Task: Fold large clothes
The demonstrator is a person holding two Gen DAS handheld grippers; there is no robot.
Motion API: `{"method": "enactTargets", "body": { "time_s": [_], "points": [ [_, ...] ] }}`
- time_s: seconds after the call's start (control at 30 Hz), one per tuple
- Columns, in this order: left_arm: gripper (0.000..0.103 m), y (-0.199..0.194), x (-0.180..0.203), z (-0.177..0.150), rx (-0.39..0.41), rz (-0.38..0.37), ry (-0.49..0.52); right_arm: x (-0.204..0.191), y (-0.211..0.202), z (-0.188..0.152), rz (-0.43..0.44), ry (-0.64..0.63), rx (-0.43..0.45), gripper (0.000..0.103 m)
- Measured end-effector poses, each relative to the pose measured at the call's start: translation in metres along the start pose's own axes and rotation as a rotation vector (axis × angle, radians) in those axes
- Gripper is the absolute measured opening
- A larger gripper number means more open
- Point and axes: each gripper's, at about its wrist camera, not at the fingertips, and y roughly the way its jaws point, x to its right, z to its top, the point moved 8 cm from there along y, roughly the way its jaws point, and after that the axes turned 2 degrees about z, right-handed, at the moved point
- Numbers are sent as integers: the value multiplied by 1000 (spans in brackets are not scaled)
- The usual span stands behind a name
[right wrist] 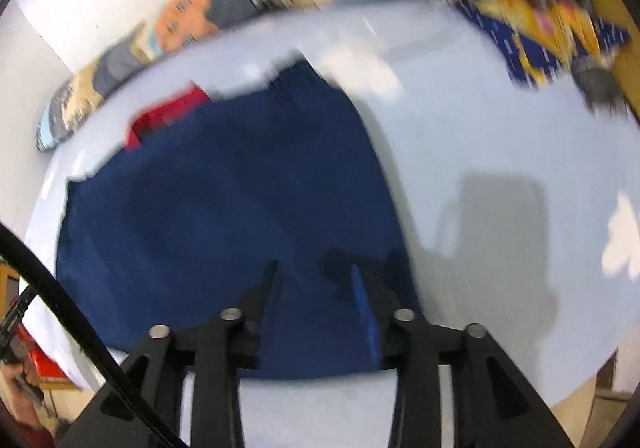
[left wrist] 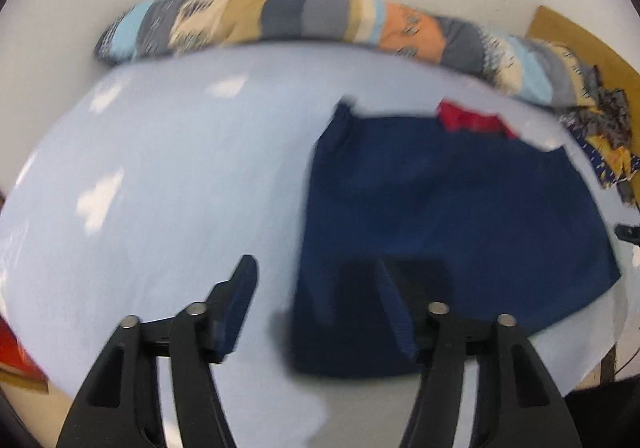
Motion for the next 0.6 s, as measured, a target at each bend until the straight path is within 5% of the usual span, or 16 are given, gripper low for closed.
{"method": "enactTargets", "body": {
  "time_s": [0.13,0.27,0.37,0.43,0.6],
  "points": [
    [78,43,48,41,-12,55,0,-35,26,49,-9,54,77,50],
    [78,103,67,44,-48,59,-99,-55,74,63,-29,33,82,50],
    [78,145,57,40,-80,105,-105,-43,101,66,-132,-53,42,50],
    [91,158,48,42,-56,133,-92,-17,111,68,-206,-58,26,51],
    [91,149,49,47,-14,173,-70,10,102,66,-236,37,26,52]
  ]
}}
